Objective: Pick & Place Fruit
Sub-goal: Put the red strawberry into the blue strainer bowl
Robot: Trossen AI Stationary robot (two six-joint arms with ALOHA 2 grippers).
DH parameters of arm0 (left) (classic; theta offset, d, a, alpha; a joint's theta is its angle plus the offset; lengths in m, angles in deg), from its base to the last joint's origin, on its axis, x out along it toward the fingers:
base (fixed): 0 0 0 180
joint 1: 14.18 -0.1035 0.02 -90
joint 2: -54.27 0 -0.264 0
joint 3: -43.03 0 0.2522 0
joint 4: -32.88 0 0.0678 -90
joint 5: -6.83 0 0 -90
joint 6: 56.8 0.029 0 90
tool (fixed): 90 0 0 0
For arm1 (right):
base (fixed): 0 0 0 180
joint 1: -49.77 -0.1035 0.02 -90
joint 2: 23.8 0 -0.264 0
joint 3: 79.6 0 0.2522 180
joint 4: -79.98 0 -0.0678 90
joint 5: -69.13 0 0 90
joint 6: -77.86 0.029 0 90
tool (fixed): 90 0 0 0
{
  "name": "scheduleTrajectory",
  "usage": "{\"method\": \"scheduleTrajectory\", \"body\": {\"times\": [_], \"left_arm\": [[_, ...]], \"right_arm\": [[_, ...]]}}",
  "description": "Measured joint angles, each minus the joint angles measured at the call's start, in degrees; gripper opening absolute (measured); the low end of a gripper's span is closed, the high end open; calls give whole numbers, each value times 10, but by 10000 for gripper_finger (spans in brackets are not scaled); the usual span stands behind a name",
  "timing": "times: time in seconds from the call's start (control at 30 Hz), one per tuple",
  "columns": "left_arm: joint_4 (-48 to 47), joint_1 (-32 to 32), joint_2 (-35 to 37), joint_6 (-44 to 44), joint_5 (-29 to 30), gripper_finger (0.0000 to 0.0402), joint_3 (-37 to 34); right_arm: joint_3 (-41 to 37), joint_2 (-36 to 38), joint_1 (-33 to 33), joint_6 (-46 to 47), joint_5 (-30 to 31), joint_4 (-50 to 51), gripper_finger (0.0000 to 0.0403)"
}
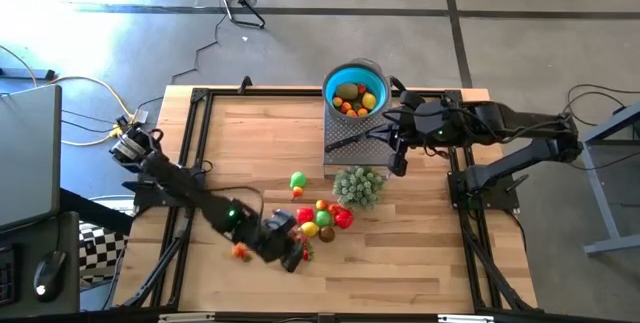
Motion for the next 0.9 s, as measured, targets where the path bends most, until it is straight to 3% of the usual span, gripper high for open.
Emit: {"method": "scheduleTrajectory", "body": {"times": [0.47,0.67,0.9], "left_arm": [[54,-177,25,264,-86,0,17],[60,-259,32,380,-120,0,77],[60,-328,33,514,-121,0,159]], "right_arm": [[0,32,0,-47,28,11,2],[0,42,0,-83,64,3,2],[0,45,5,-101,86,0,2]]}}
